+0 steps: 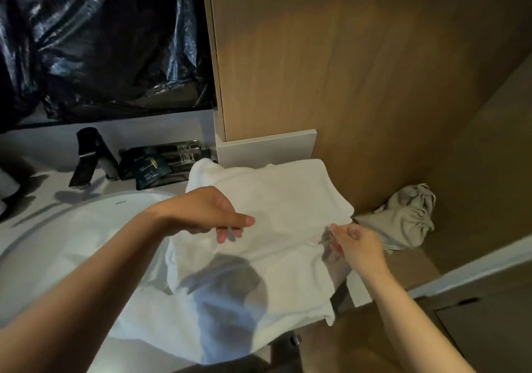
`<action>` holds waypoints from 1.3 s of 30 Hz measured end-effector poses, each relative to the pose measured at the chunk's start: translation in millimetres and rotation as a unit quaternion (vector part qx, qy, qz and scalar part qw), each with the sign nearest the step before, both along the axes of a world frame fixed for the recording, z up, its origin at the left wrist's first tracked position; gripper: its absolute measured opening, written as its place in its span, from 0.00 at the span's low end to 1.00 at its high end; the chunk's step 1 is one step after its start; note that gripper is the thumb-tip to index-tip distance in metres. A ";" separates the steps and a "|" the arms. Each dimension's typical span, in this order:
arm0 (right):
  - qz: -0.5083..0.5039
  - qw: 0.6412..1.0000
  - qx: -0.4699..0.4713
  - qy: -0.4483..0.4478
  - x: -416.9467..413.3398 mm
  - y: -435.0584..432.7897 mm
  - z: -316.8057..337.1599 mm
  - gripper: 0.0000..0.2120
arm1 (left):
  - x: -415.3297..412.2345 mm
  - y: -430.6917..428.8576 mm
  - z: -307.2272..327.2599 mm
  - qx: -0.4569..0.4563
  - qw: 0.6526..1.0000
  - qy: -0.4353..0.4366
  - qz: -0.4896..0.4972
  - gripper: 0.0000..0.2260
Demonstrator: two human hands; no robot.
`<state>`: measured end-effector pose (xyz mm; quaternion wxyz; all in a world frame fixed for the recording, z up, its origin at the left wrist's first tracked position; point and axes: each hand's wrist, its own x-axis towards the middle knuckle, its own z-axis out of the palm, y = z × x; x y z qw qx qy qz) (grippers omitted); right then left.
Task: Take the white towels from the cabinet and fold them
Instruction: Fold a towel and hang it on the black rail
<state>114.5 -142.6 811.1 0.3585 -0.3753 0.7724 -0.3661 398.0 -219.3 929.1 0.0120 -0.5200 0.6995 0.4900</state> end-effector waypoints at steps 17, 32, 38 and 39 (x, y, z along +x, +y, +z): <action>-0.054 0.994 0.096 -0.002 24.2 -36.2 -6.6 0.24 | -113.3 -116.3 -87.3 -0.282 0.954 -0.093 -0.042 0.29; -0.247 0.934 0.080 -0.244 27.5 -37.8 16.3 0.16 | -129.3 -162.7 -95.6 -0.131 0.987 -0.066 0.064 0.30; -0.239 0.937 0.016 -0.255 23.7 -28.6 34.3 0.18 | -131.2 -160.4 -56.1 -0.081 0.992 0.034 0.094 0.17; -0.233 0.937 0.003 -0.261 22.3 -23.1 38.5 0.17 | -130.5 -157.0 -45.6 -0.074 0.990 0.057 0.102 0.16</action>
